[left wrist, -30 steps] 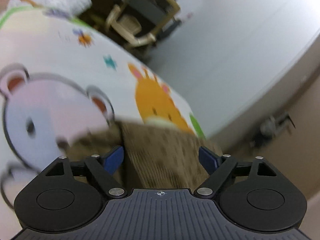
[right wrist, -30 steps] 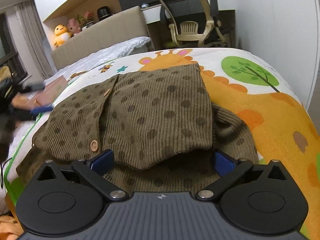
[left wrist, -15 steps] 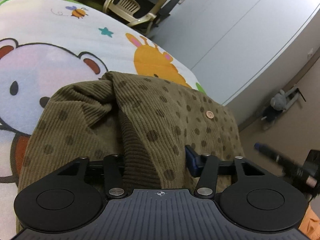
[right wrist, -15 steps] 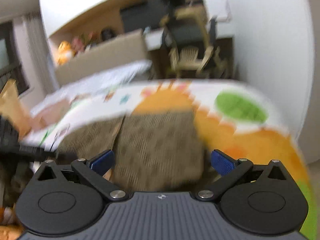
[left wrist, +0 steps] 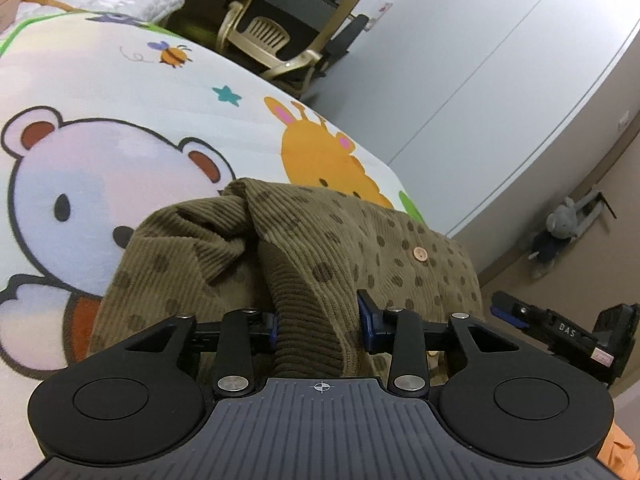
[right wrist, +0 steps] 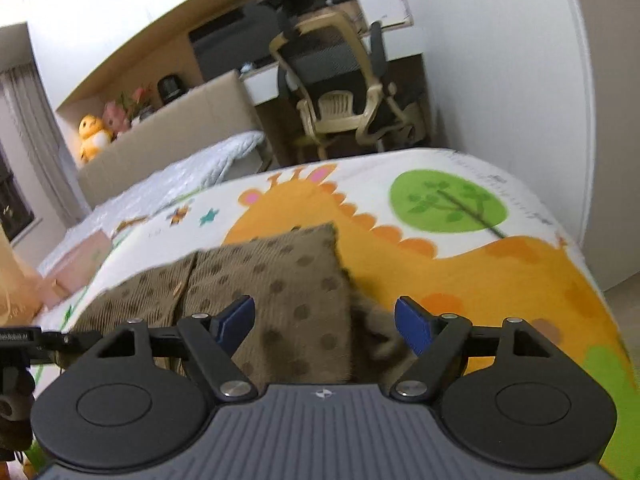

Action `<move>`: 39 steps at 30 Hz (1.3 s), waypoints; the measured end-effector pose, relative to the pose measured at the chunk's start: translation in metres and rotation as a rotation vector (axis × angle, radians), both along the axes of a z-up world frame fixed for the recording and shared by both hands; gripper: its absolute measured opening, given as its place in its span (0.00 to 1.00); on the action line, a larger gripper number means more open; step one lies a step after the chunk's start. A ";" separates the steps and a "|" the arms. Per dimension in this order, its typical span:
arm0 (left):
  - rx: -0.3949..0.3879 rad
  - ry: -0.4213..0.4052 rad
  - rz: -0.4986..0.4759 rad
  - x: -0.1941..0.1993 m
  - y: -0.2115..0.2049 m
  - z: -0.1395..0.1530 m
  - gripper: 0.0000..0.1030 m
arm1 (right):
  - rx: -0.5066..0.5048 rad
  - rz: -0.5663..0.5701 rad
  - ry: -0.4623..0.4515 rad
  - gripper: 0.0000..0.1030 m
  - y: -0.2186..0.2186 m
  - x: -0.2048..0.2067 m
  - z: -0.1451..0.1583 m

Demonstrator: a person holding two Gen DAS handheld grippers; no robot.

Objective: Fold clothes

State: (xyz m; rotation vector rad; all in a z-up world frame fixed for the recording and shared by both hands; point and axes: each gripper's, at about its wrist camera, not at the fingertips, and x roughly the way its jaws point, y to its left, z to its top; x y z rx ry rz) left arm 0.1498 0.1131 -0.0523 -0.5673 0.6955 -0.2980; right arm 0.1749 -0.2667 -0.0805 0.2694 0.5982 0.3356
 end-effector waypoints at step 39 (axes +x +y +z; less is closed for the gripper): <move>-0.079 -0.067 -0.088 0.003 0.046 0.036 0.77 | 0.016 0.222 -0.011 0.72 0.004 -0.010 0.027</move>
